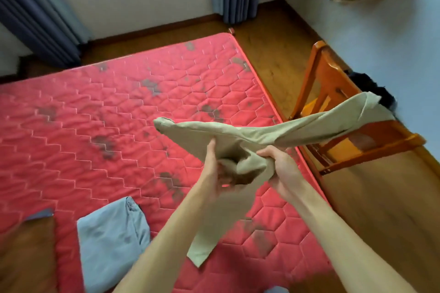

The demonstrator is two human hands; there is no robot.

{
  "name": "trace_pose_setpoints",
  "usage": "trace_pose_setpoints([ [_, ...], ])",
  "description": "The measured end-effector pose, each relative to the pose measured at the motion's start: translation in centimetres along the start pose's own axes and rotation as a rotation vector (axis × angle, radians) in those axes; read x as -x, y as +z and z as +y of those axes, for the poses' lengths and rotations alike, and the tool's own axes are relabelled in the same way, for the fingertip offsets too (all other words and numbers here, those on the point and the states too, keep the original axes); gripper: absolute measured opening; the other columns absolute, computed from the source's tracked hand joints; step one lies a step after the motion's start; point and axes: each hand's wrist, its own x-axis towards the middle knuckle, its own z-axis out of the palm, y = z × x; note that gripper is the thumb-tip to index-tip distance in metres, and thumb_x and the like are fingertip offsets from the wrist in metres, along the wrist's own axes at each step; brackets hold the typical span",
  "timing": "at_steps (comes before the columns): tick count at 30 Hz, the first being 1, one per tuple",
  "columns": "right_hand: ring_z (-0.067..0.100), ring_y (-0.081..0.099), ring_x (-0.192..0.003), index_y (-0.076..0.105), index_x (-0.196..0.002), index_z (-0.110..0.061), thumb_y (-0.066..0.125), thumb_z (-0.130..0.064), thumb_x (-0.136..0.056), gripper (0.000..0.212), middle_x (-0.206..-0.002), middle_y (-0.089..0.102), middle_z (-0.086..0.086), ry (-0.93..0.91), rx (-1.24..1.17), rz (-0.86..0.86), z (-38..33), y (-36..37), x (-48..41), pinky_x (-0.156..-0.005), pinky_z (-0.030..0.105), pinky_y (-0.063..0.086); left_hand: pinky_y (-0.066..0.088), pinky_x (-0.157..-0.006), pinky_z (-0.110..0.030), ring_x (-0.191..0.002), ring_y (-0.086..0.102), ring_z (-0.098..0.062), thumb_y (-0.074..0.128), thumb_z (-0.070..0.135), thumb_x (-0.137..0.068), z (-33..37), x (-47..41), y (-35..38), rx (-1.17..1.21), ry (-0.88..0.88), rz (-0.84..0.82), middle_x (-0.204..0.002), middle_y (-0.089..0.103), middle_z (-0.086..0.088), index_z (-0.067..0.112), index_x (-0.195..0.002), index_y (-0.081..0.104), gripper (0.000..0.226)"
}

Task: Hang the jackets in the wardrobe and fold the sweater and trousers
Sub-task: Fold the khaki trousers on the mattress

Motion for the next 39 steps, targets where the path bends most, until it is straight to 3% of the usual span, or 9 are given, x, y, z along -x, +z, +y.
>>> trace_pose_setpoints([
  [5, 0.033, 0.054, -0.085, 0.071, -0.097, 0.0, 0.056, -0.008, -0.074, 0.029, -0.096, 0.06, 0.02, -0.064, -0.082, -0.111, -1.8, 0.8, 7.5, -0.076, 0.045, 0.044, 0.046, -0.098, -0.059, -0.087, 0.069, -0.04, 0.066, 0.089, -0.04, 3.4, 4.0, -1.9, 0.435, 0.148, -0.189, -0.109, 0.062, -0.025, 0.002, -0.117, 0.051, 0.117],
  [9, 0.019, 0.06, -0.068, 0.073, -0.085, -0.004, 0.055, -0.002, -0.076, 0.021, -0.085, 0.063, 0.014, -0.118, 0.075, -0.16, -2.2, 1.0, 11.7, -0.057, 0.031, 0.045, 0.037, -0.108, -0.062, -0.124, 0.057, -0.038, 0.054, 0.083, -0.069, 6.0, 8.0, -2.2, 0.356, 0.408, -0.423, -0.135, 0.06, -0.019, 0.013, -0.14, 0.051, 0.099],
  [14, 0.016, 0.067, -0.095, 0.073, -0.107, -0.006, 0.062, -0.016, -0.075, 0.036, -0.107, 0.075, 0.013, -0.306, 0.547, -0.302, -4.9, 1.1, 14.8, -0.085, 0.031, 0.054, 0.051, -0.072, -0.039, -0.083, 0.064, -0.029, 0.073, 0.007, -0.068, 9.2, 14.1, 0.6, 0.141, 0.658, -0.078, -0.097, 0.066, -0.018, 0.005, -0.104, 0.064, 0.037],
  [20, 0.009, 0.07, -0.099, 0.072, -0.112, -0.024, 0.067, -0.035, -0.088, 0.026, -0.104, 0.075, -0.008, -0.301, 1.2, -0.55, -11.2, -0.3, 18.7, -0.091, 0.03, 0.055, 0.046, -0.066, -0.035, -0.073, 0.058, -0.027, 0.055, -0.003, -0.053, 13.5, 20.1, 2.1, 0.256, 0.818, -0.075, -0.081, 0.064, -0.012, 0.006, -0.1, 0.061, 0.047],
  [26, 0.025, 0.072, -0.097, 0.073, -0.107, -0.017, 0.064, -0.018, -0.094, 0.015, -0.1, 0.076, 0.01, -0.775, 0.721, -0.188, -19.4, 2.2, 19.8, -0.085, 0.027, 0.058, 0.044, -0.071, -0.037, -0.081, 0.055, -0.029, 0.055, -0.004, -0.051, 17.6, 26.6, 1.7, 0.255, 0.971, -0.097, -0.09, 0.061, -0.014, 0.008, -0.107, 0.063, 0.057],
  [30, 0.007, 0.057, -0.119, 0.051, -0.14, -0.03, 0.07, -0.066, -0.078, 0.074, -0.131, 0.06, -0.008, -0.95, 0.676, -0.02, -25.1, 6.3, 19.1, -0.105, 0.031, 0.045, 0.056, -0.072, -0.044, -0.082, 0.064, -0.031, 0.058, -0.001, -0.049, 19.7, 31.4, 0.4, 0.178, 0.991, -0.063, -0.092, 0.067, -0.014, -0.002, -0.118, 0.06, 0.069],
  [33, 0.012, 0.055, -0.129, 0.042, -0.147, -0.024, 0.071, -0.082, -0.06, 0.109, -0.142, 0.057, -0.006, -0.833, 0.641, -0.28, -28.3, 10.0, 18.7, -0.11, 0.038, 0.043, 0.059, -0.063, -0.036, -0.085, 0.065, -0.032, 0.058, -0.001, -0.048, 20.7, 34.1, -1.5, 0.179, 1.058, -0.079, -0.097, 0.068, -0.015, -0.003, -0.123, 0.058, 0.075],
  [36, 0.016, 0.069, -0.11, 0.059, -0.123, -0.018, 0.08, -0.059, -0.063, 0.076, -0.116, 0.074, -0.004, -0.64, 0.427, -0.595, -28.4, 13.9, 19.2, -0.091, 0.032, 0.055, 0.056, -0.059, -0.028, -0.077, 0.068, -0.027, 0.058, 0.001, -0.049, 21.1, 36.4, -3.1, 0.155, 1.113, -0.077, -0.083, 0.072, -0.009, 0.003, -0.094, 0.068, 0.045],
  [39, 0.025, 0.07, -0.109, 0.062, -0.121, -0.018, 0.086, -0.046, -0.067, 0.066, -0.114, 0.075, 0.003, -0.638, 0.367, -0.637, -27.5, 16.9, 19.1, -0.094, 0.04, 0.054, 0.057, -0.062, -0.031, -0.069, 0.068, -0.026, 0.055, -0.004, -0.062, 21.3, 38.0, -4.2, 0.11, 1.146, -0.057, -0.074, 0.072, -0.008, 0.009, -0.08, 0.068, 0.025],
])
